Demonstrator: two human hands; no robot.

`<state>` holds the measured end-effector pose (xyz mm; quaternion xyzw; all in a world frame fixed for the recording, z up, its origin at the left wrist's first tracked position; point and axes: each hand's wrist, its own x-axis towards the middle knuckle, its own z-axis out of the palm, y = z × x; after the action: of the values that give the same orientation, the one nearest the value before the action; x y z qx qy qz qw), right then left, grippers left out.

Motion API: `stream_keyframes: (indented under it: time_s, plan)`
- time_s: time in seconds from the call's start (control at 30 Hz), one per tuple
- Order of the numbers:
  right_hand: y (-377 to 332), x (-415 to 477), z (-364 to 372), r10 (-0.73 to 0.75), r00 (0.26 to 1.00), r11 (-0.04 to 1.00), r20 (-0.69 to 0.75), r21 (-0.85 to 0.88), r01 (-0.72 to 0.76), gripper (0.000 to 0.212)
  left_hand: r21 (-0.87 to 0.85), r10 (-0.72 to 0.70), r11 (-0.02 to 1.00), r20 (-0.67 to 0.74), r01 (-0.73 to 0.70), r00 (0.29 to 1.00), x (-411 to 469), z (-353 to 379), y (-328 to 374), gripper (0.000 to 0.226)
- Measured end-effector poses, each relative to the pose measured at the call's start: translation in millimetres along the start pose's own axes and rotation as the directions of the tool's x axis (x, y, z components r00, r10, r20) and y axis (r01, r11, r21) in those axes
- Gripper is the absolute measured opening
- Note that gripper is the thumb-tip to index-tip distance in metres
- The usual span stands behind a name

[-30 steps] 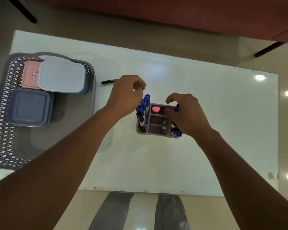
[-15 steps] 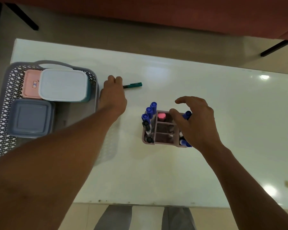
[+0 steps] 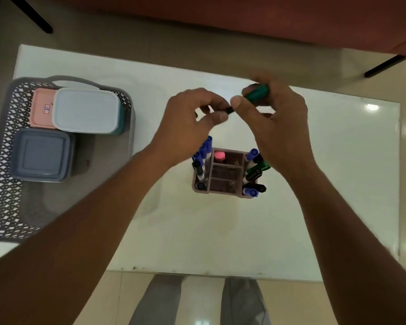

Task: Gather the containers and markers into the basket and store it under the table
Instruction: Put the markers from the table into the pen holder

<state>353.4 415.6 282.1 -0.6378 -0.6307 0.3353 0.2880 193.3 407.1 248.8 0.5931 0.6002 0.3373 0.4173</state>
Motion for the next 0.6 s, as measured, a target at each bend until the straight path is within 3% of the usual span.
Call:
stream_keyframes:
  time_s: [0.13, 0.2, 0.47, 0.6]
  plan:
    - [-19, -6, -13, -0.145, 0.986, 0.988, 0.083, -0.045, 0.149, 0.013, -0.086, -0.037, 0.995, 0.065, 0.042, 0.997, -29, 0, 12, 0.010]
    - [-18, -18, -13, -0.147, 0.981, 0.987, 0.130, -0.053, 0.155, 0.012, -0.131, -0.099, 0.986, 0.051, 0.105, 0.994, -43, 0, 7, 0.012]
    - [2, -60, 1, -0.064, 0.948, 0.979, 0.312, -0.167, 0.120, 0.018, -0.164, -0.342, 0.935, -0.192, 0.313, 0.920, -86, 12, -18, 0.016]
    - [7, -72, 21, -0.013, 0.874, 0.976, 0.486, -0.184, 0.117, 0.038, -0.161, -0.404, 0.912, -0.189, 0.377, 0.895, -101, 23, -30, 0.020]
